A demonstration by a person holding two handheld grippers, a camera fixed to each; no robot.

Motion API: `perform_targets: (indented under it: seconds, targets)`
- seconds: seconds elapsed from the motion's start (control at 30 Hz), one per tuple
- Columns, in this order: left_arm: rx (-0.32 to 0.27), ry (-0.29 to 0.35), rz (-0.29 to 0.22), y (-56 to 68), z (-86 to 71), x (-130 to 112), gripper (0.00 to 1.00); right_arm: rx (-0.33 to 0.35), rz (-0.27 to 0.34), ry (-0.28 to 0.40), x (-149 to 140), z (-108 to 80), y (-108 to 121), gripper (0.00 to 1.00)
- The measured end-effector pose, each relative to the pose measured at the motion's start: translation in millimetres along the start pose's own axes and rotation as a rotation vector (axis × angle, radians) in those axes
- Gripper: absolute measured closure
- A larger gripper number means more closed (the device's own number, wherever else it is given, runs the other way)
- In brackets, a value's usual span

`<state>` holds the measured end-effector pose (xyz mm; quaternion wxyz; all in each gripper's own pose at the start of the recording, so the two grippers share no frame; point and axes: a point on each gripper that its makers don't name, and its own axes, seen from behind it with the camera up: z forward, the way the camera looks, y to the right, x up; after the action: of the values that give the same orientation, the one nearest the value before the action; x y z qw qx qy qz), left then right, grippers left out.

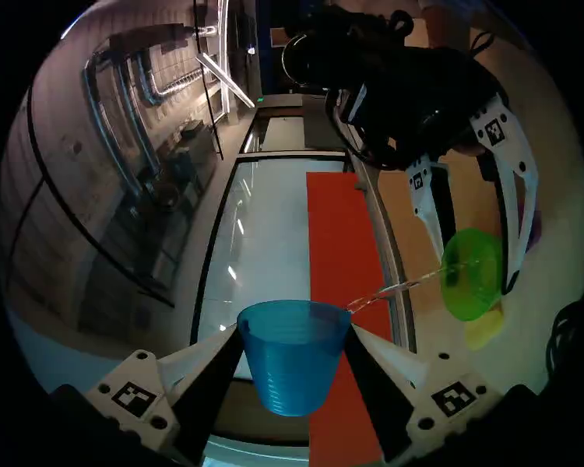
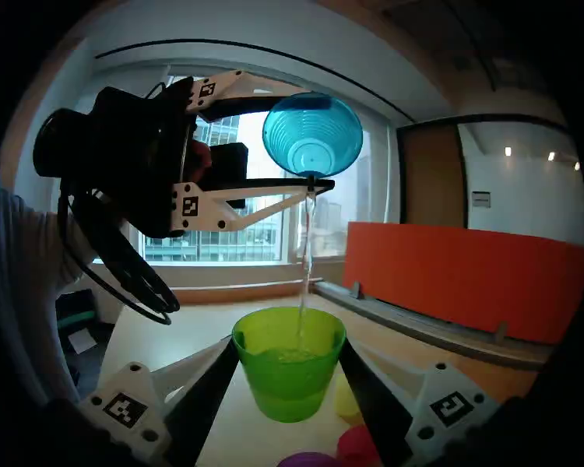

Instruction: Pour water

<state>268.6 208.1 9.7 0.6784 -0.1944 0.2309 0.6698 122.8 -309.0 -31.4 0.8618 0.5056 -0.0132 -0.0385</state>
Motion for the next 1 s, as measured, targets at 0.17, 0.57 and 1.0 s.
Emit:
perform_targets:
  seconds: [0.17,0.57,1.0]
  targets:
    - [0.008,0.005,0.037,-1.4,-1.3,3.6,0.13,-0.001,0.000,0.001,0.2,0.6,0.6,0.10]
    - [0.028,0.013,0.088,-4.5,-4.2,8.8,0.13,-0.005,-0.002,0.008,3.8,1.9,1.3,0.10]
    - [0.040,0.011,0.100,-5.8,-6.3,8.1,0.13,-0.005,-0.003,0.010,4.5,3.0,0.0,0.10]
